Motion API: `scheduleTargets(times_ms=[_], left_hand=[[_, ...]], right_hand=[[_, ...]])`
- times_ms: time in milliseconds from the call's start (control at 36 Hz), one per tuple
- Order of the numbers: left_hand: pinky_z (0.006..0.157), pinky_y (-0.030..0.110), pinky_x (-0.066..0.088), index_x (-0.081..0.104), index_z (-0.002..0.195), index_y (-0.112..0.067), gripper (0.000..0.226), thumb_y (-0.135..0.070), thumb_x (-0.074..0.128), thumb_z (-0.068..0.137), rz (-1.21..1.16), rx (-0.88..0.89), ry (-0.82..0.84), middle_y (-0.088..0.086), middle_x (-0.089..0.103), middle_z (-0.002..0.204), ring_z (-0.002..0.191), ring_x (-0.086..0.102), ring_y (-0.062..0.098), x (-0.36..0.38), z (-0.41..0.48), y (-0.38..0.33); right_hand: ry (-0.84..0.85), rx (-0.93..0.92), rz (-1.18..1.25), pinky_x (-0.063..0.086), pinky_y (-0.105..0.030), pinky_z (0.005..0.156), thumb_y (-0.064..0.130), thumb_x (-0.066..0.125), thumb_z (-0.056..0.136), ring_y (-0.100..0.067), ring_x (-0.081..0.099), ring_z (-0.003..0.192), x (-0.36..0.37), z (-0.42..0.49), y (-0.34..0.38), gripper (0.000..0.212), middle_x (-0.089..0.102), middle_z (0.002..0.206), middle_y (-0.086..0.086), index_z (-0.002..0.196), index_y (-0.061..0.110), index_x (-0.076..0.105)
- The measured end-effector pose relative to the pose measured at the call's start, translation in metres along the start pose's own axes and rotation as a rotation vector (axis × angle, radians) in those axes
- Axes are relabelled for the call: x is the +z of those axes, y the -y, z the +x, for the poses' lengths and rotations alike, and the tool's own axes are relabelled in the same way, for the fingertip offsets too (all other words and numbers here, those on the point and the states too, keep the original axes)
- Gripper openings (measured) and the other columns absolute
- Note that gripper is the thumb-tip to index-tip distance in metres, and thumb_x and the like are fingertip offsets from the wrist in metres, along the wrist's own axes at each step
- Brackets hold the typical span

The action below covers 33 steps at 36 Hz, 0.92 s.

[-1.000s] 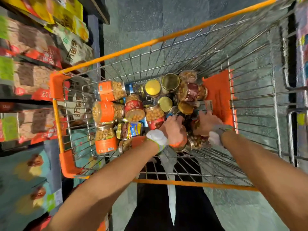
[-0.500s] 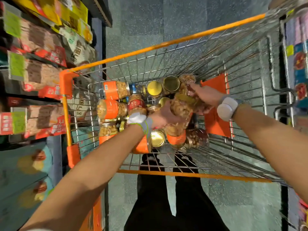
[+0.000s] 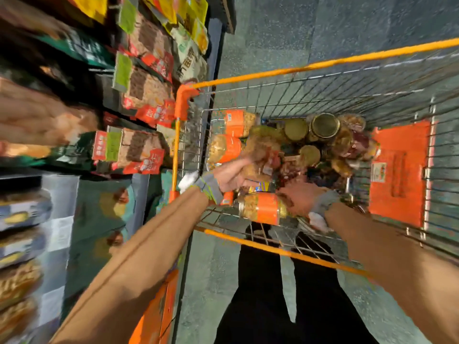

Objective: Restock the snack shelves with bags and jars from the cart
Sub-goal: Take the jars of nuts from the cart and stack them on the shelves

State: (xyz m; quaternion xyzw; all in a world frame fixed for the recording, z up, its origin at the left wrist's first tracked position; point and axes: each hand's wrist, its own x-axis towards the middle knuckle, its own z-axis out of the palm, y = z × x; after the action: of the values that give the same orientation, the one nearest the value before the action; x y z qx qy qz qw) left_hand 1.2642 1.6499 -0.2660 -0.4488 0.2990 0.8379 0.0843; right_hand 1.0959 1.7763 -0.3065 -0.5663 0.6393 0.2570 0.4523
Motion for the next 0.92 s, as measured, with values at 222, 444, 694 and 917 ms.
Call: scheduleTargets(times_ms=[222,444,694,917], left_hand=[[0.080,0.046,0.061,0.064,0.116,-0.014,0.075,-0.046,0.094,0.055,-0.137,0.104,0.021,0.003,0.071,0.097,0.085,0.072,0.019,-0.026,-0.019,0.011],[0.094,0.054,0.054,0.049,0.139,-0.009,0.092,-0.040,0.091,0.063,-0.178,0.122,0.102,0.014,0.068,0.122,0.105,0.068,0.030,-0.040,-0.028,0.017],[0.088,0.054,0.057,0.048,0.139,-0.016,0.097,-0.050,0.093,0.059,-0.196,0.145,0.053,0.013,0.065,0.118,0.106,0.063,0.034,-0.043,-0.024,0.007],[0.098,0.061,0.047,0.034,0.152,-0.008,0.116,-0.049,0.093,0.060,-0.212,0.170,0.036,0.014,0.063,0.121,0.108,0.061,0.035,-0.044,-0.013,0.014]], right_hand=[[-0.147,-0.244,-0.367,0.044,-0.044,0.103,0.050,0.058,0.086,-0.029,0.032,0.140,0.011,0.009,-0.001,0.054,0.032,0.153,-0.012,0.133,0.023,0.055],[-0.129,-0.297,-0.619,0.031,-0.043,0.108,0.061,0.053,0.087,-0.032,0.022,0.144,0.009,0.021,0.004,0.066,0.023,0.160,-0.011,0.141,0.023,0.050],[-0.154,-0.412,-0.858,0.024,-0.046,0.110,0.065,0.052,0.087,-0.029,0.022,0.143,0.017,0.037,-0.006,0.081,0.023,0.161,-0.012,0.148,0.013,0.041],[-0.108,-0.537,-0.885,0.012,-0.054,0.119,0.069,0.051,0.087,-0.031,0.020,0.145,0.031,0.043,-0.013,0.077,0.025,0.161,-0.012,0.138,0.012,0.057]])
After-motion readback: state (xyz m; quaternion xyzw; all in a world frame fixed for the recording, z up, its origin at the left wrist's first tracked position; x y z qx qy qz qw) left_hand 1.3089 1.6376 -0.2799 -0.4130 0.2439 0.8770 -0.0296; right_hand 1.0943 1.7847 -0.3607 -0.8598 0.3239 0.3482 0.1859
